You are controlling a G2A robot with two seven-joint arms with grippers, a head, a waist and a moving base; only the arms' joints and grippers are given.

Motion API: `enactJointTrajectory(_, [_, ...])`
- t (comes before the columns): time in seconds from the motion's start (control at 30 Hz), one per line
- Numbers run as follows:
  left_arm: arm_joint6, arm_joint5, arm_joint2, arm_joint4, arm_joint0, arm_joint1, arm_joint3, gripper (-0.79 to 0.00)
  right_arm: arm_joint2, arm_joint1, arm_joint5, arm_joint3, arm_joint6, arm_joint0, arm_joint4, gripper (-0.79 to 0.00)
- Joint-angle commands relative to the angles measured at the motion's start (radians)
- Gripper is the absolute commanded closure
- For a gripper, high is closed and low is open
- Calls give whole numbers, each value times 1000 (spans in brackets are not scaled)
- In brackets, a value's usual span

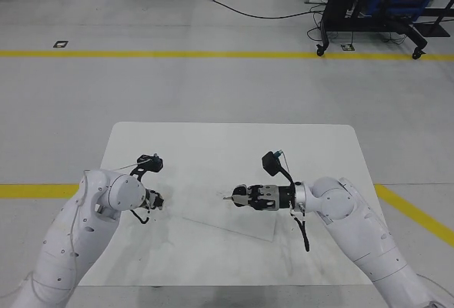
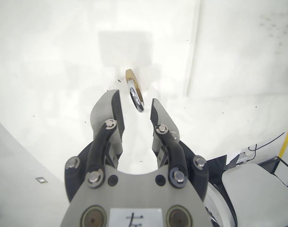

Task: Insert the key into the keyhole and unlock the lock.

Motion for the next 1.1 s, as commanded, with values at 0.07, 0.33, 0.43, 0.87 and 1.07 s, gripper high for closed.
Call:
enactJointTrajectory(0.07, [-12,-2,2,-11,-11,-1,20,-43,0,0,0,0,0,0,0,0])
enactJointTrajectory(0.33, [-17,-5,16,-8,-28,-4,26,0,0,0,0,0,0,0,0,0])
enactJointTrajectory(0.43, [-21,-2,29,0,-38,-7,30,-34,0,0,0,0,0,0,0,0])
enactJointTrajectory(0.87, [-31,-12,39,-32,-59,-12,50,-323,0,0,0,0,0,0,0,0])
enactJointTrajectory(1.07, [-44,-13,56,-22,-74,-14,61,-129,0,0,0,0,0,0,0,0])
